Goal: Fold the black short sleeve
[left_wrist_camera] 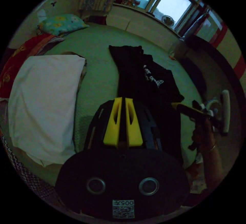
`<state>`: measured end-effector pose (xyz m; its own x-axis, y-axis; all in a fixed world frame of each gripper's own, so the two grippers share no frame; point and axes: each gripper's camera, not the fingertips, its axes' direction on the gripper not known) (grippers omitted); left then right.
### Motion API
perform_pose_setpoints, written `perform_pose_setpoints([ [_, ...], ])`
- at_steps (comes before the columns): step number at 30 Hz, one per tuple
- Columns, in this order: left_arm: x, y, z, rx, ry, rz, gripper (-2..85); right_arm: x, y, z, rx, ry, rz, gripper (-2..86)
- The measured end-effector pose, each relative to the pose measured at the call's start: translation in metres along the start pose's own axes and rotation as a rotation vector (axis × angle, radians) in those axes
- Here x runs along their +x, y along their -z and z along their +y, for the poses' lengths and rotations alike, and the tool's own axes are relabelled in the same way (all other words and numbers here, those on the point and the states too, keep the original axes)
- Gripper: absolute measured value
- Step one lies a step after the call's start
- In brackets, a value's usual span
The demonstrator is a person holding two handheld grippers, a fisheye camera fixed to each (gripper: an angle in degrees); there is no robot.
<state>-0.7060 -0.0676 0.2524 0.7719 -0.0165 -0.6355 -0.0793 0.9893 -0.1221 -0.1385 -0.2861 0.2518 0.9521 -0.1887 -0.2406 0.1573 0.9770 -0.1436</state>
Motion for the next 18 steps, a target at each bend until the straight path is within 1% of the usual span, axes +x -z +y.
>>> perform_pose_setpoints([
  [2, 0.009, 0.010, 0.010, 0.015, 0.002, 0.030, 2.5, 0.001, 0.006, 0.012, -0.006, 0.022, 0.003, 13.0],
  [5, 0.027, 0.028, 0.026, 0.032, -0.018, -0.027, 2.7, 0.002, 0.011, 0.033, -0.041, 0.048, 0.022, 12.5],
  [8, 0.044, 0.043, 0.042, 0.024, -0.044, -0.082, 2.9, 0.007, 0.013, 0.058, -0.089, 0.052, 0.128, 7.9],
  [10, 0.054, 0.050, 0.053, 0.015, -0.056, -0.098, 2.9, 0.017, 0.031, 0.087, -0.037, 0.045, 0.173, 0.3],
  [14, 0.076, 0.067, 0.080, -0.017, -0.076, -0.123, 3.2, 0.039, 0.071, 0.140, 0.045, 0.049, 0.158, -1.3],
  [18, 0.103, 0.084, 0.119, -0.058, -0.143, -0.220, 4.0, 0.071, 0.128, 0.213, 0.123, 0.061, 0.232, -1.5],
])
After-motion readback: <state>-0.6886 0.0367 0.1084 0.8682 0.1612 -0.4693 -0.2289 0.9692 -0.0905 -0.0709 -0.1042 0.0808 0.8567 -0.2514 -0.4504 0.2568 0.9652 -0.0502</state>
